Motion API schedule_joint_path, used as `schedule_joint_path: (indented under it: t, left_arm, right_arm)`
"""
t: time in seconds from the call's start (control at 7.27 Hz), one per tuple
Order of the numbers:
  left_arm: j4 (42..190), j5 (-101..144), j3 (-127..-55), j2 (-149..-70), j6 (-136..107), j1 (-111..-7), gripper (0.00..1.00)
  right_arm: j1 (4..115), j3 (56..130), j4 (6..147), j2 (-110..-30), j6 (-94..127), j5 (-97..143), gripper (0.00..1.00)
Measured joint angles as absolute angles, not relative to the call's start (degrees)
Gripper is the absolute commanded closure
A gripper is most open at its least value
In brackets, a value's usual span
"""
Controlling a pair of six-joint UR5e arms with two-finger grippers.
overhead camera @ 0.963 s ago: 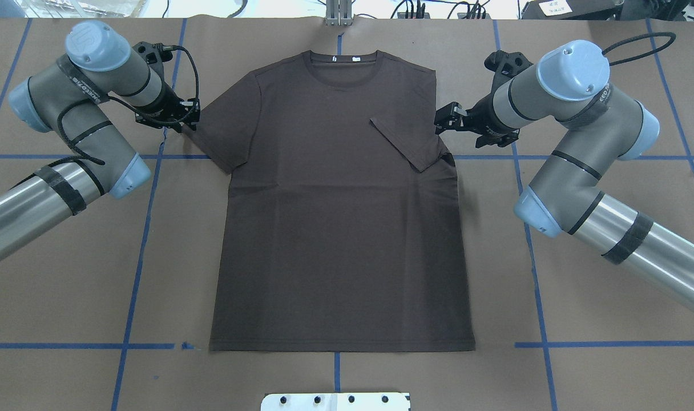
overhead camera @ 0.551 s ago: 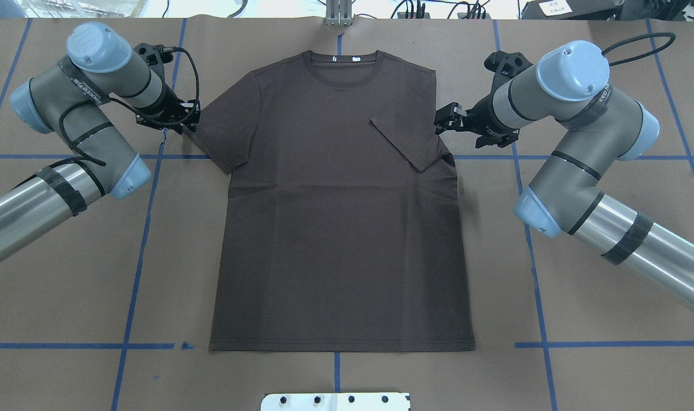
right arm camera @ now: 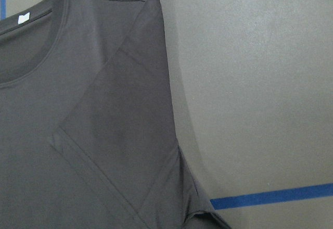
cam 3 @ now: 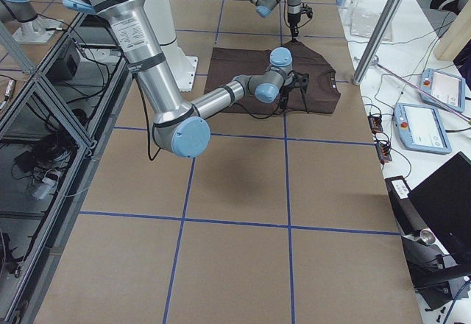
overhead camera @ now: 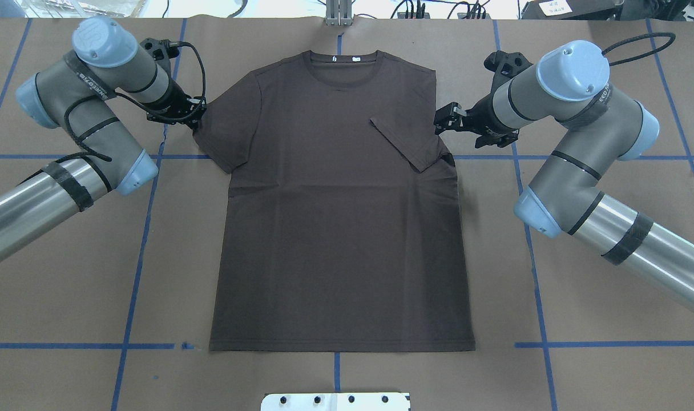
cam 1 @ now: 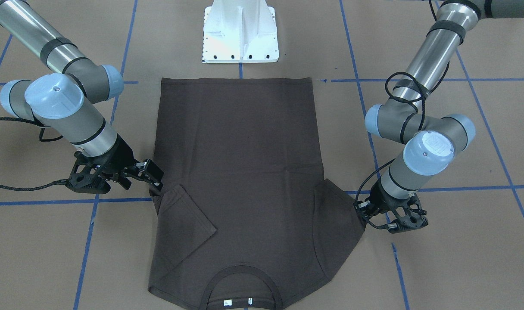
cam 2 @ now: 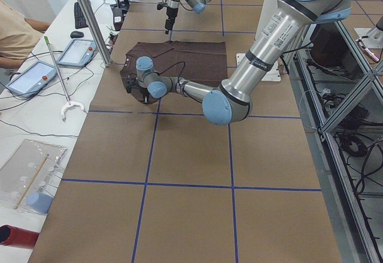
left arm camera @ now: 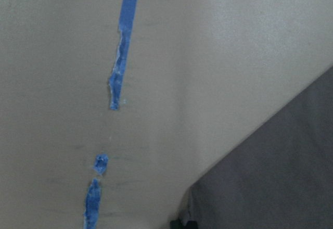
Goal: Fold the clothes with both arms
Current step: 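Grasp and fold the sleeve inward toward the collar with the left gripper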
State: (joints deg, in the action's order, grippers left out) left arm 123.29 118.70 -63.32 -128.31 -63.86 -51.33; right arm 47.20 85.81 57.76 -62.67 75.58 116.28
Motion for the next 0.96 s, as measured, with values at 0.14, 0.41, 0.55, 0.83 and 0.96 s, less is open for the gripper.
schedule_joint_path:
  t: [0.14,0.41,0.55,0.83,0.96]
  left_arm:
    - [123.2,118.9,-63.4,-130.3,-65.4,-51.3,1.0]
    - [122.9,119.0,-63.0,-135.3,-71.0,-50.0,1.0]
    - [122.8,118.9,-61.7,-137.7,-74.5,-48.3,1.0]
    - [124.4,118.5,-58.1,-140.6,-78.5,-45.8,0.95]
    - [127.3,117.9,-55.9,-141.6,-79.7,-45.2,0.34]
  right_arm:
    - [47.2,85.9,57.7,-62.7,75.6,116.4,0.0]
    - [47.2,86.1,57.7,-62.7,75.6,116.5,0.0]
    - [47.3,86.2,57.7,-62.8,75.6,116.6,0.0]
    - [47.3,86.1,57.7,-62.9,75.6,116.5,0.0]
    - [47.3,86.2,57.7,-63.0,75.7,116.6,0.0]
